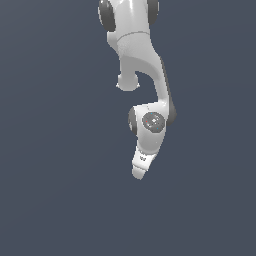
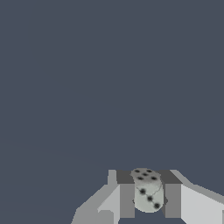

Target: Pick up the object and move it to a goal position.

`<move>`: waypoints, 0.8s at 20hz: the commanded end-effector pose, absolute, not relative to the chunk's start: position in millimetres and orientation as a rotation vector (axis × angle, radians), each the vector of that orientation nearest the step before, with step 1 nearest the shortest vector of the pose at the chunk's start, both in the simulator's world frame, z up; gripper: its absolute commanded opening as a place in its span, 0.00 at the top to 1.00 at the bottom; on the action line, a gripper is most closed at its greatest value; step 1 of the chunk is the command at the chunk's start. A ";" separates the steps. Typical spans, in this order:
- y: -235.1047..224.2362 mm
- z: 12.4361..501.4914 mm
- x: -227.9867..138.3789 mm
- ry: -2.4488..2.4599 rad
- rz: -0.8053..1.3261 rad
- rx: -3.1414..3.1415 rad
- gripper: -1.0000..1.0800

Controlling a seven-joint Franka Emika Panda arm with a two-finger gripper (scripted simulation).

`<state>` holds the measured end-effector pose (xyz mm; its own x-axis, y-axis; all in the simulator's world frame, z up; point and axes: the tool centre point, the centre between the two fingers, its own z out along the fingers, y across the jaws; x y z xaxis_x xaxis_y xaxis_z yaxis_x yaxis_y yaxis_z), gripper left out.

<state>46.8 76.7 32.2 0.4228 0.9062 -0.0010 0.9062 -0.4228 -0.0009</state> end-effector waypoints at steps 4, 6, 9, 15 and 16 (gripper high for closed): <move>91.0 67.8 59.9 -1.688 0.000 -2.649 1.00; 95.9 80.0 64.7 -1.689 0.000 -2.648 1.00; 101.3 93.6 70.3 -1.689 0.000 -2.648 1.00; 106.2 105.8 75.7 -1.689 0.000 -2.648 1.00; 106.3 106.0 75.8 -1.689 0.000 -2.648 1.00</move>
